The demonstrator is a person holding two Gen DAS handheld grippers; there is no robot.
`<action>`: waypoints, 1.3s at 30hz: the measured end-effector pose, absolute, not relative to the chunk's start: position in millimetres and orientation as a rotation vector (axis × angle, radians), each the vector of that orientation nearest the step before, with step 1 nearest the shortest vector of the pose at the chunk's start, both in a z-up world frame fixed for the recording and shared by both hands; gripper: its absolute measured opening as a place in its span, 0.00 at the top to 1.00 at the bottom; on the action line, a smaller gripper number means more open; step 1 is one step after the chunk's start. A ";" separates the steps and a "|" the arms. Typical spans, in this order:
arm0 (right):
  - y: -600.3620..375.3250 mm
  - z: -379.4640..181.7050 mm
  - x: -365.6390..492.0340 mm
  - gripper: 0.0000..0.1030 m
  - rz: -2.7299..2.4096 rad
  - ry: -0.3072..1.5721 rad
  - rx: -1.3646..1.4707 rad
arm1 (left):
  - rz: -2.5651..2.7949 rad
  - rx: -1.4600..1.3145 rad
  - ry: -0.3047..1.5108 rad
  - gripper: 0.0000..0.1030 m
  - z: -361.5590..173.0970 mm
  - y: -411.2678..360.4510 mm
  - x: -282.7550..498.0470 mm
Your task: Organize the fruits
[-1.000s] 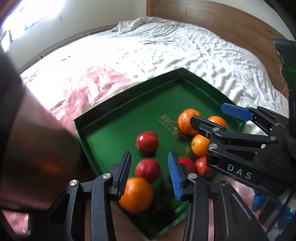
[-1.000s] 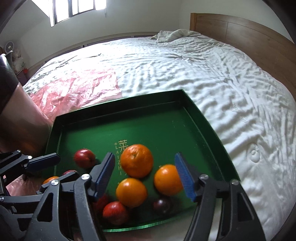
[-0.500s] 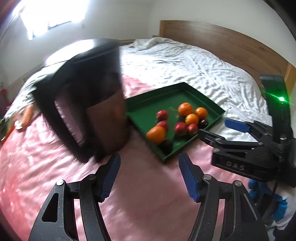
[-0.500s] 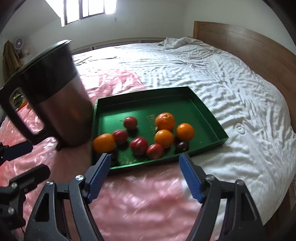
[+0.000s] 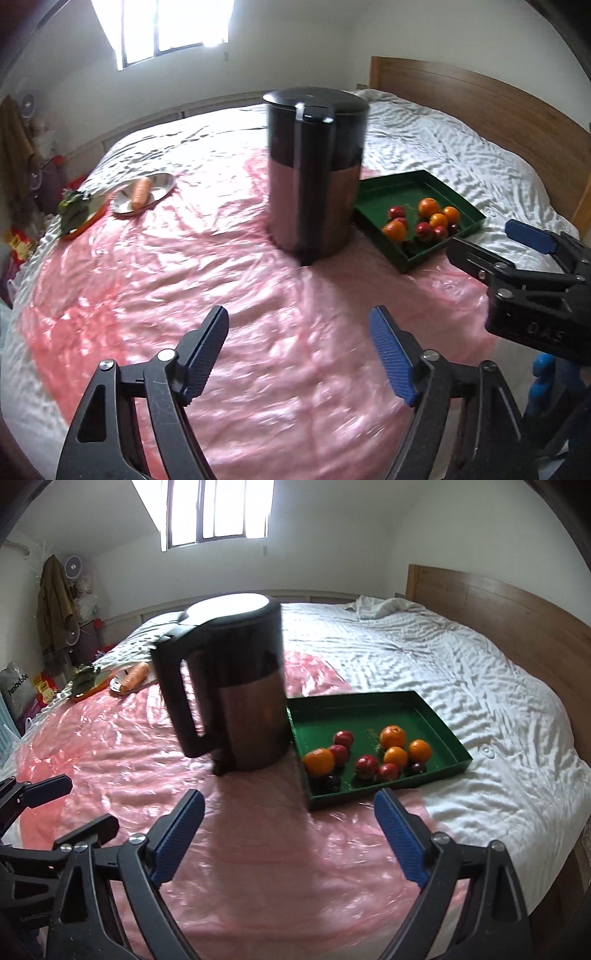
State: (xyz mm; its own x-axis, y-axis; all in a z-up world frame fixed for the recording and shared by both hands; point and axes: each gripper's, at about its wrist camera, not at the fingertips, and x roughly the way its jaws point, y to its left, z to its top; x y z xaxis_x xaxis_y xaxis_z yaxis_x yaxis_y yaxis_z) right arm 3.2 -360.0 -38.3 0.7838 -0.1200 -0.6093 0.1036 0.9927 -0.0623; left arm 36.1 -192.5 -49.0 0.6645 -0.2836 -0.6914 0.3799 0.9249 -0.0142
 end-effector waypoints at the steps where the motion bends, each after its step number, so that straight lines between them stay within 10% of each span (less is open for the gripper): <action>1: -356.0 -37.1 1.8 0.00 -0.117 0.657 -0.032 | -0.370 0.126 0.753 0.27 -48.6 -185.3 33.6; 39: -352.6 -45.9 15.9 0.00 -0.089 0.663 -0.034 | -0.141 0.057 0.735 0.05 -44.6 -156.7 40.5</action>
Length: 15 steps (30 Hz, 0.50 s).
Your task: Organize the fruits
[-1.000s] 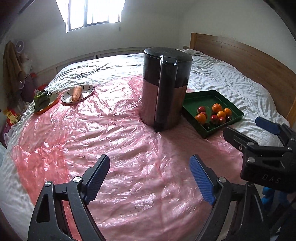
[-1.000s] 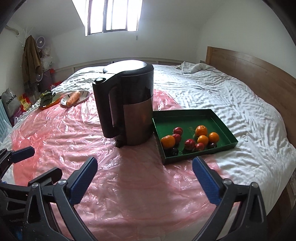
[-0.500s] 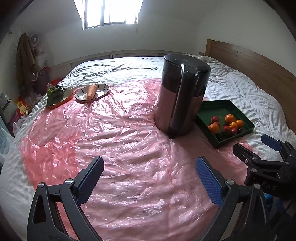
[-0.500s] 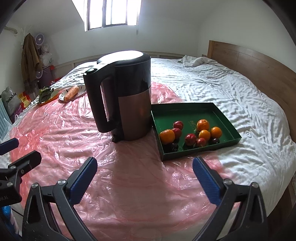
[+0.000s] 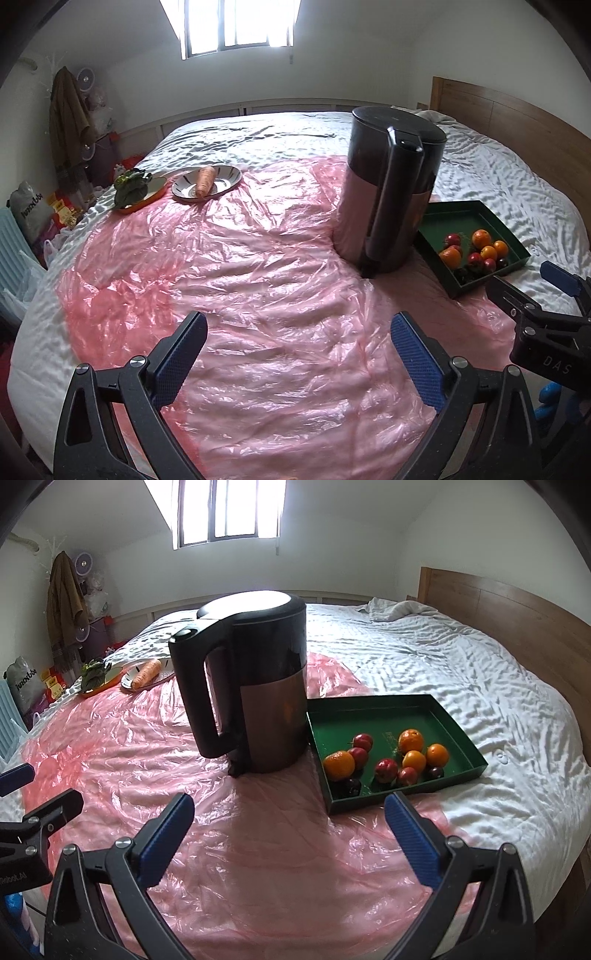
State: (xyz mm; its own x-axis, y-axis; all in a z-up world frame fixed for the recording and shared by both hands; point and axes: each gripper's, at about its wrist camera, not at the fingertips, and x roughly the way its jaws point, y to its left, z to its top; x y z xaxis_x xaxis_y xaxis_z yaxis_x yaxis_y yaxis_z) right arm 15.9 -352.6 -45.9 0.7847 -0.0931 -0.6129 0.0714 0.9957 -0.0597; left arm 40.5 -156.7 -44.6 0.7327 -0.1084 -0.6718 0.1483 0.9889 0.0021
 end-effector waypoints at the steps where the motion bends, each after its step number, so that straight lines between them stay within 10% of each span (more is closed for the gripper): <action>1: -351.8 -45.8 15.8 0.00 -0.087 0.662 -0.036 | -0.132 0.062 0.735 0.05 -44.5 -156.7 40.7; 15: -341.4 -45.9 19.1 0.00 -0.071 0.671 -0.059 | -0.113 0.042 0.756 0.05 -49.2 -142.8 43.5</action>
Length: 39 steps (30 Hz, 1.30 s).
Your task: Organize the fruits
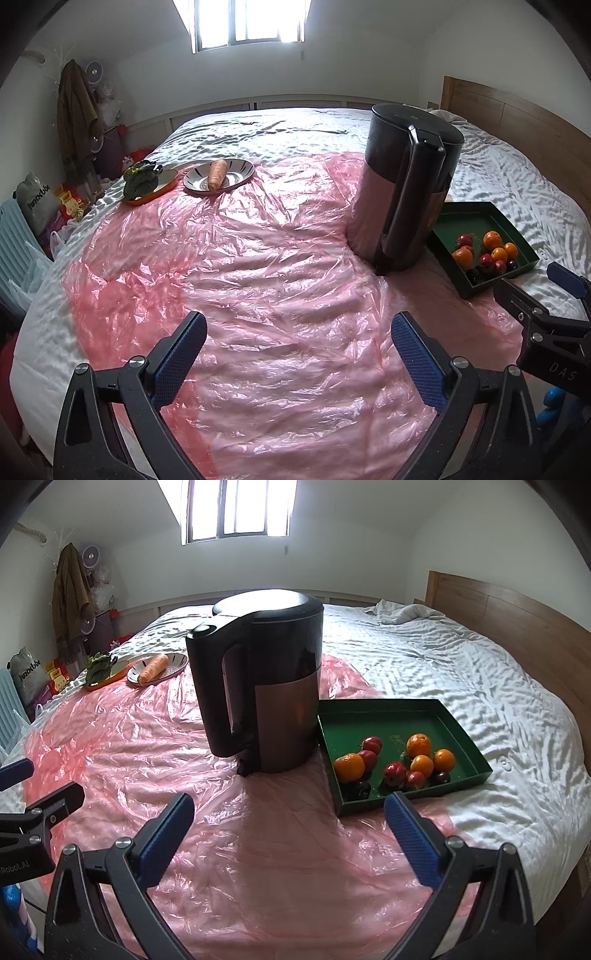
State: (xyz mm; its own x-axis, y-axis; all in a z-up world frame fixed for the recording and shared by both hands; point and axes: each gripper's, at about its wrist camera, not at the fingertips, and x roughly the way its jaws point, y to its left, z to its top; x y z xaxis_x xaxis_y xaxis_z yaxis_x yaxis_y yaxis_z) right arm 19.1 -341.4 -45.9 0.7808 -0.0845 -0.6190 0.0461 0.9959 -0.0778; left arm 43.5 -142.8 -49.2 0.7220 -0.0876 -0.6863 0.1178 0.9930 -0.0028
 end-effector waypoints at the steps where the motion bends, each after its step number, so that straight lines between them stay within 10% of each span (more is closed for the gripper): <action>1: -340.9 -45.7 19.8 0.00 -0.069 0.672 -0.060 | -0.113 0.042 0.756 0.05 -49.5 -142.2 43.8; 39: -334.2 -53.9 30.2 0.00 -0.051 0.693 -0.062 | -0.088 0.000 0.775 0.05 -56.3 -132.6 48.7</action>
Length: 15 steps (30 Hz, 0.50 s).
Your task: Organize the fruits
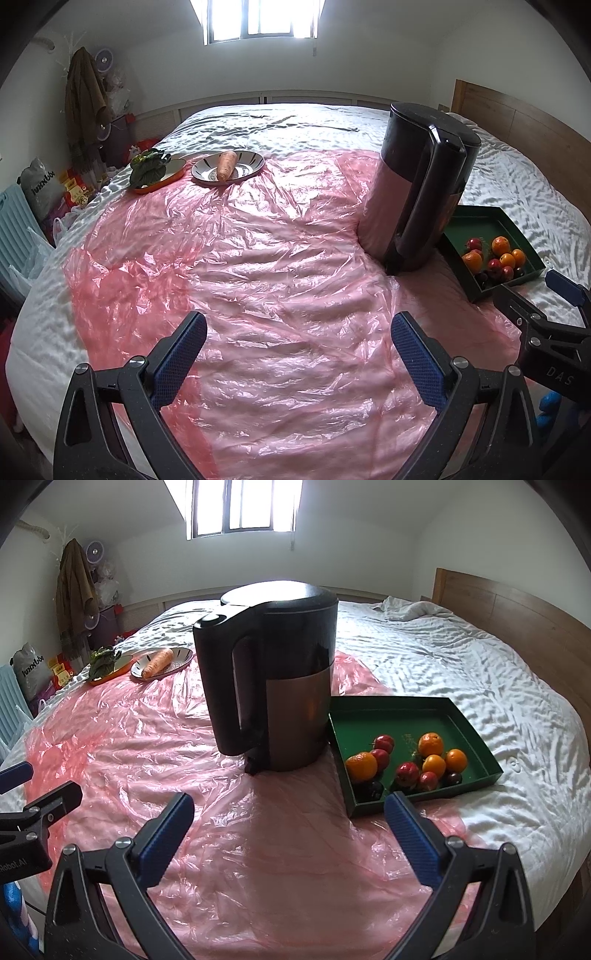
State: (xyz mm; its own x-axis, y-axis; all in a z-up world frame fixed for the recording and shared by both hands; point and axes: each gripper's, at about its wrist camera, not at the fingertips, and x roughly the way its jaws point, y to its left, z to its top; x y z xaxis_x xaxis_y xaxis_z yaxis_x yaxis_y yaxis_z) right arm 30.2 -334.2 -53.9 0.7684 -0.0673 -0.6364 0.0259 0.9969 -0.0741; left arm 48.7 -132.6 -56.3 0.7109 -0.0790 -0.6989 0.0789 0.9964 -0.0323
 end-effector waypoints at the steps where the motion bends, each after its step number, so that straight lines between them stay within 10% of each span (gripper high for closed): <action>1: -334.7 -54.5 30.4 0.00 -0.051 0.693 -0.061 | -0.087 0.000 0.776 0.05 -56.7 -132.4 48.8; 15: -342.0 -54.8 30.1 0.00 -0.062 0.694 -0.051 | -0.083 0.005 0.777 0.05 -59.6 -127.4 48.5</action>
